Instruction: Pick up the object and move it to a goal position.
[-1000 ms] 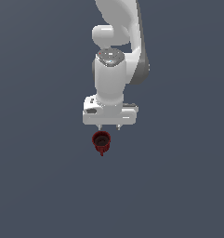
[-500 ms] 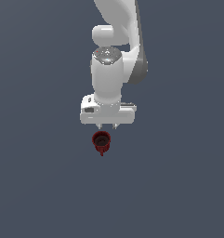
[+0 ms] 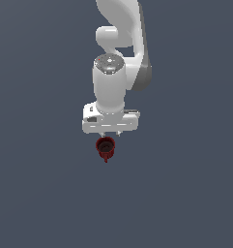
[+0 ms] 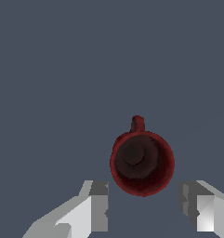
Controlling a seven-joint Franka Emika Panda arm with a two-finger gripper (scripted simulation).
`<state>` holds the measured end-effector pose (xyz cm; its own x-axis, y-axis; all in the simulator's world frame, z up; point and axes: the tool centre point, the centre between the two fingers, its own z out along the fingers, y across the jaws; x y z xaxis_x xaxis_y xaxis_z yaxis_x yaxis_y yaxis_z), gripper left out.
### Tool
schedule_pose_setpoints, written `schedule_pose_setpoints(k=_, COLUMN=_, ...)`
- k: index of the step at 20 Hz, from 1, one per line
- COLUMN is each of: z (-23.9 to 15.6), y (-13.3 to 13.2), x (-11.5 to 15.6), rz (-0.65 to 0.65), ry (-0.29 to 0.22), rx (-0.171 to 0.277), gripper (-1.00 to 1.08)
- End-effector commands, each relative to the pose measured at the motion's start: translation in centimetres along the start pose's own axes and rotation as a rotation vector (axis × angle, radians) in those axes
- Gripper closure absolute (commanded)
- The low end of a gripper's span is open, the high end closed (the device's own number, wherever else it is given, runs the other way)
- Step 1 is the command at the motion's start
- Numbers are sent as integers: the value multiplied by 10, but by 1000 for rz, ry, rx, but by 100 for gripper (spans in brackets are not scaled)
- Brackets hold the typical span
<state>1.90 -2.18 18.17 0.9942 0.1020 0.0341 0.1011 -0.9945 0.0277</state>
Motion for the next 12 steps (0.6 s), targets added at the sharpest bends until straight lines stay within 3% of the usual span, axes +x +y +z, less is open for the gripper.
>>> schedule_pose_setpoints(k=1, z=5, y=3, x=1, rz=-36, ry=-12, rx=1, gripper=-20)
schedule_pose_setpoints(k=12, z=36, y=23, x=9, rz=-275, ry=-86, rx=25, gripper=-20)
